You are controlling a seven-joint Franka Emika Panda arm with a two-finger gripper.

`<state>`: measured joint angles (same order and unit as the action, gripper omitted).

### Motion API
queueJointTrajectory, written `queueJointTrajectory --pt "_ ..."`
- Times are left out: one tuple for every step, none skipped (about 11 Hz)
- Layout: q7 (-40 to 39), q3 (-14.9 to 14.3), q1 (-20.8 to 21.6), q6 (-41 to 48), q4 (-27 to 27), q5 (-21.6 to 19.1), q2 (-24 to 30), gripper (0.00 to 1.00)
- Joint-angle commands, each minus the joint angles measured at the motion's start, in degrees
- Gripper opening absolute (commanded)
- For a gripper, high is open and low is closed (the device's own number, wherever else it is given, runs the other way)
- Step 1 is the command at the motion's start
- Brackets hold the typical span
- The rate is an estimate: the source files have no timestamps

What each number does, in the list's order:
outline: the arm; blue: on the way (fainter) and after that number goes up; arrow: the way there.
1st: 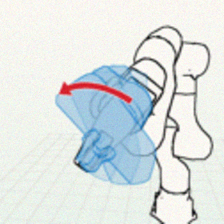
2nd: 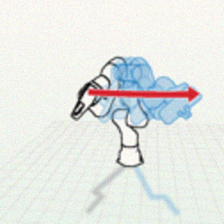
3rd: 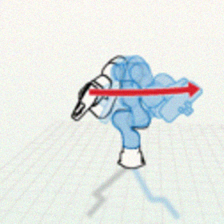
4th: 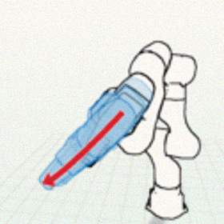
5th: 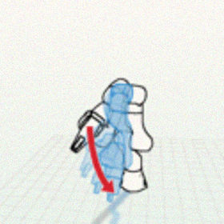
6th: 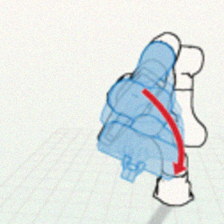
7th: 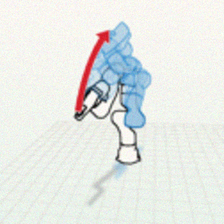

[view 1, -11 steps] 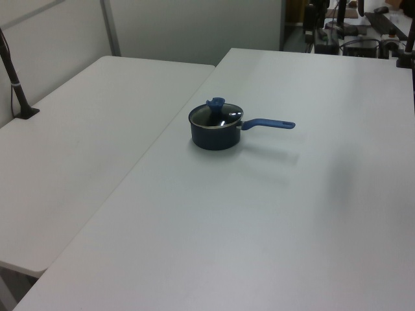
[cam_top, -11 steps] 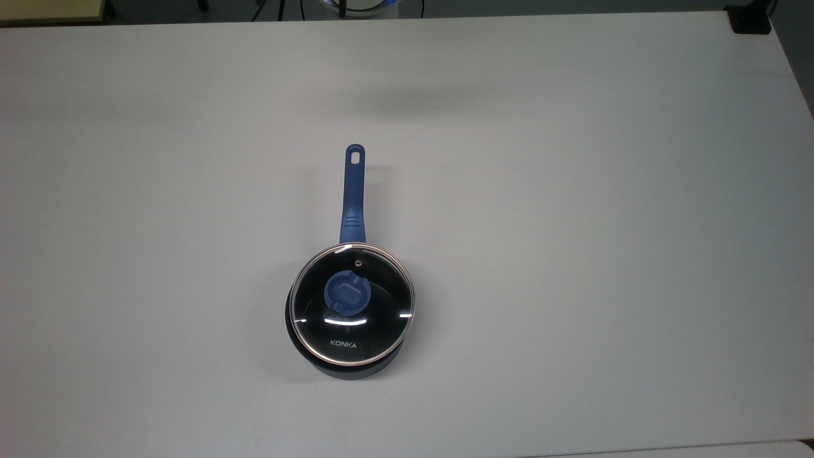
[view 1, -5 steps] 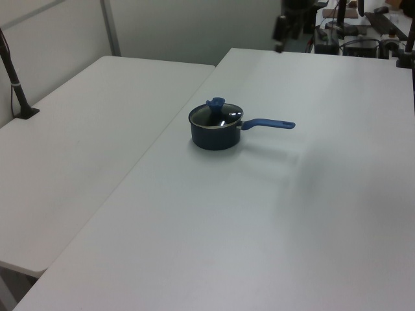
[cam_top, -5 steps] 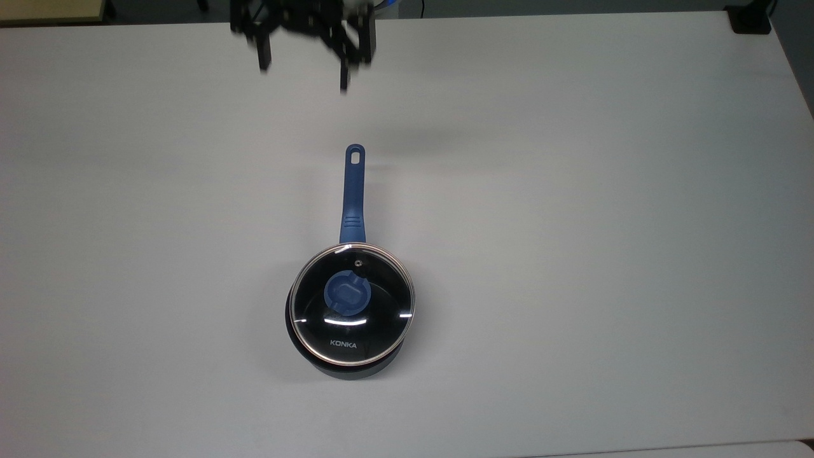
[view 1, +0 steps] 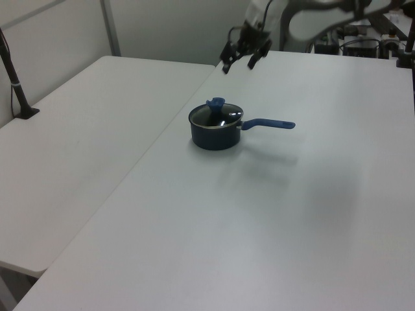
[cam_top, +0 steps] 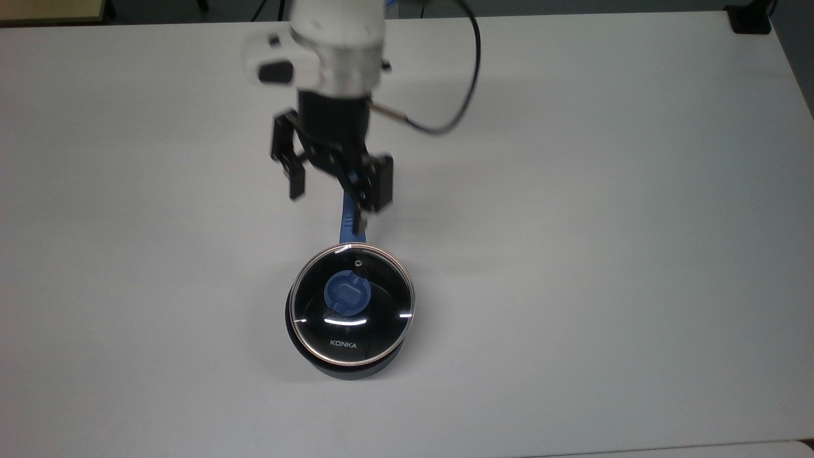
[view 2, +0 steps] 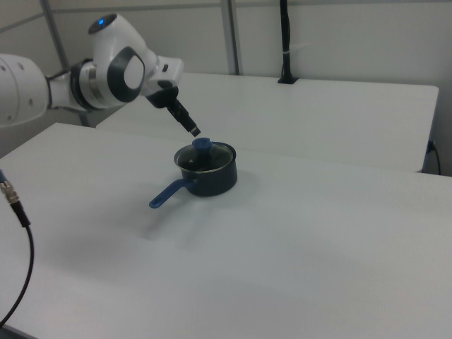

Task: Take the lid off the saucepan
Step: 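Lower the open gripper over the saucepan onto the blue lid knob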

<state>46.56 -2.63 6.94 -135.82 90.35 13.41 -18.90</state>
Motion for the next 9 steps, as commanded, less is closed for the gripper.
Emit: queueJointTrajectory --pt "16.68 -0.10 1.23 -6.62 -5.01 9.42 -7.89 1.00" --pt "19.42 -0.10 1.84 -8.83 -5.53 10.22 -9.38 1.00" --pt "20.84 -0.10 2.02 -9.20 -7.02 10.84 -11.14 1.00" --pt "21.29 -0.10 2.11 -9.20 -8.42 11.54 -12.72 1.00" --pt "21.21 -0.10 2.11 -9.20 -9.05 11.81 -13.87 1.00" --pt "21.21 -0.10 2.20 -9.20 -9.05 13.82 -14.32 1.00" --pt "21.30 -0.01 2.20 -9.20 -8.88 14.88 -14.41 1.00" --pt "21.21 -0.10 2.20 -9.11 -8.88 15.67 -14.58 1.00" --pt "21.21 -0.10 2.11 -9.11 -8.79 16.03 -14.58 1.00"
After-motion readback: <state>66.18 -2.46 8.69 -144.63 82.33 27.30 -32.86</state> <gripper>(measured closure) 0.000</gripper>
